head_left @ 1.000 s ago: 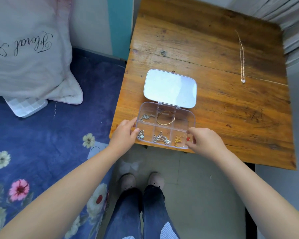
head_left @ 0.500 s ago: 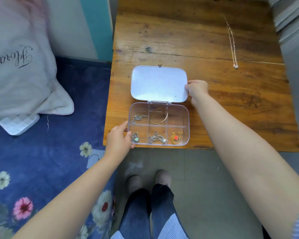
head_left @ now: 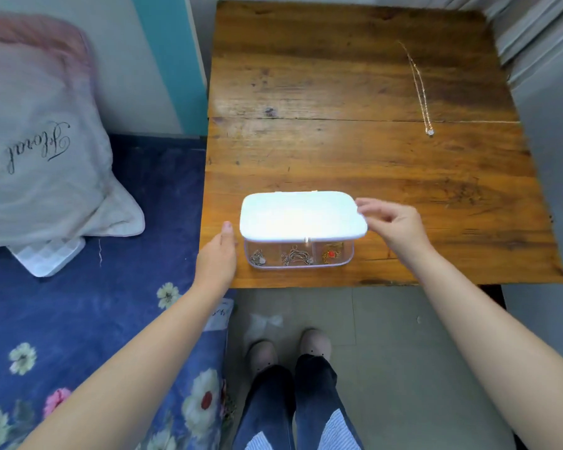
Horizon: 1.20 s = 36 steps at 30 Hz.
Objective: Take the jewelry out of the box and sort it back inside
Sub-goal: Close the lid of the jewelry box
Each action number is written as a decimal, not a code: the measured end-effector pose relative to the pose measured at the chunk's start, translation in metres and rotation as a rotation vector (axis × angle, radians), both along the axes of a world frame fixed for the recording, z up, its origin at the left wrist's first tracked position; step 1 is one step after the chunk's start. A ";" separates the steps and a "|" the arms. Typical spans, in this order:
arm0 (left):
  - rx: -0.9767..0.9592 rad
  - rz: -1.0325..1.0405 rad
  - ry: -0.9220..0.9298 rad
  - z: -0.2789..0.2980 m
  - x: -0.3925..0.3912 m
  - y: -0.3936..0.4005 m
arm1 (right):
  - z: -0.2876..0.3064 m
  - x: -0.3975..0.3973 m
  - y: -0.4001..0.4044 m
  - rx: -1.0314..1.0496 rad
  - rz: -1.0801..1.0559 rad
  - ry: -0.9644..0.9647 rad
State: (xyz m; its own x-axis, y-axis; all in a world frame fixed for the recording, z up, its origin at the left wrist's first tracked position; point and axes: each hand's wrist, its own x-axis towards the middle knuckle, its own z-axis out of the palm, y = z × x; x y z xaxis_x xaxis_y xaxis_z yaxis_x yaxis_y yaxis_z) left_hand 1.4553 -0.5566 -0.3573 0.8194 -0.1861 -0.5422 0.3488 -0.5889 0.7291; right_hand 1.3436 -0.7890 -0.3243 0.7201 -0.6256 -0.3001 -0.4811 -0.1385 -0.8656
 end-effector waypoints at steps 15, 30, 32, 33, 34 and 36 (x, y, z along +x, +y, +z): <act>0.021 -0.083 -0.147 0.013 0.016 -0.054 | -0.022 0.036 0.023 0.163 -0.107 0.073; 0.131 -0.032 -0.292 -0.001 0.214 -0.173 | -0.028 0.238 -0.095 0.082 -0.047 0.039; 0.127 -0.031 -0.272 -0.007 0.227 -0.179 | -0.033 0.252 -0.103 0.081 -0.033 0.046; 0.117 -0.028 -0.273 -0.009 0.234 -0.181 | -0.035 0.257 -0.105 0.086 -0.030 0.044; 0.107 -0.032 -0.270 -0.010 0.238 -0.182 | -0.033 0.259 -0.104 0.090 -0.017 0.054; 0.075 -0.042 -0.299 -0.012 0.239 -0.181 | -0.035 0.262 -0.107 0.088 -0.026 0.050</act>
